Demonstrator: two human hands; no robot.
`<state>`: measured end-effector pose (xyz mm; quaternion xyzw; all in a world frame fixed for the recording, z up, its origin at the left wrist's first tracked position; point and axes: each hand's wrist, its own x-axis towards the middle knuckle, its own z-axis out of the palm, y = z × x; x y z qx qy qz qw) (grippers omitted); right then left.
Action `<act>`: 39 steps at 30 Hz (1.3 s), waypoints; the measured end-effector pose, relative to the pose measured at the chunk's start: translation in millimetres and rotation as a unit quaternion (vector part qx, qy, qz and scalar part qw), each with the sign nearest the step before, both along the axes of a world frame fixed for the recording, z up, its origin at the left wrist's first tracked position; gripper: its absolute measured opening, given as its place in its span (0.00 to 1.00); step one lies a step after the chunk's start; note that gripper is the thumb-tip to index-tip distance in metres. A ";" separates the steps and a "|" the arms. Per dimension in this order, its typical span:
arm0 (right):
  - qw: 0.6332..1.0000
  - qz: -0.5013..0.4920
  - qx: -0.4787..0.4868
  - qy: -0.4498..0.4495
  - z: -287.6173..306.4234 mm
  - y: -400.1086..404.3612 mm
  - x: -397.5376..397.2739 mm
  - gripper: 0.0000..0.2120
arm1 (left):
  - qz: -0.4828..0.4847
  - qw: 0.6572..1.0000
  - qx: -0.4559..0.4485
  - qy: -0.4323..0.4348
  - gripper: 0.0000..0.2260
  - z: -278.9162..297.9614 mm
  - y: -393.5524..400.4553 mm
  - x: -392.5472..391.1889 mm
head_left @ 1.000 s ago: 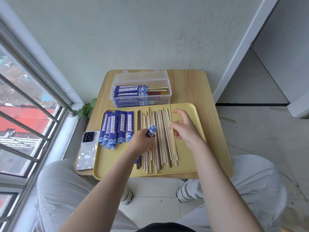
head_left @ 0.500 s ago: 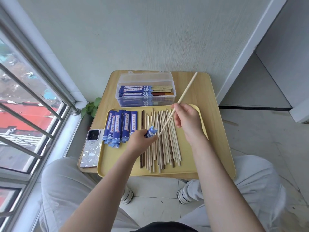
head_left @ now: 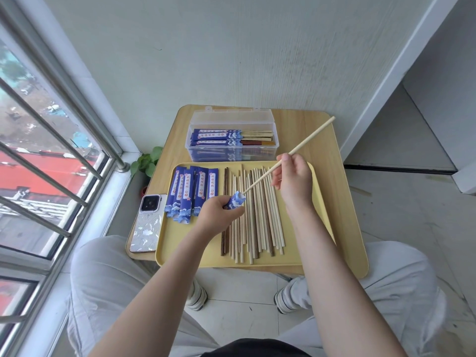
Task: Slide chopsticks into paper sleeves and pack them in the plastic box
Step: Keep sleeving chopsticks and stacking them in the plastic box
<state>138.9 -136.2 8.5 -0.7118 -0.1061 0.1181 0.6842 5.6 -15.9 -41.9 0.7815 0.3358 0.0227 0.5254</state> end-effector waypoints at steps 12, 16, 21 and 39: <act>0.971 0.171 -0.164 0.030 -8.6 -4.0 -13.8 0.16 | 0.017 1.000 -0.002 -0.021 0.08 -1.6 -8.2 6.3; 0.993 0.059 -0.101 -0.025 -11.0 -0.2 -7.4 0.18 | 0.024 1.000 0.004 -0.009 0.10 -7.8 -5.6 1.2; 0.987 0.071 -0.128 -0.063 -13.7 6.6 -11.4 0.04 | 0.040 0.999 0.026 -0.004 0.11 -12.0 -6.1 -0.5; 0.790 0.278 -0.546 -0.037 -45.2 28.7 -42.2 0.25 | 0.054 0.986 0.087 0.129 0.08 -27.4 6.2 1.5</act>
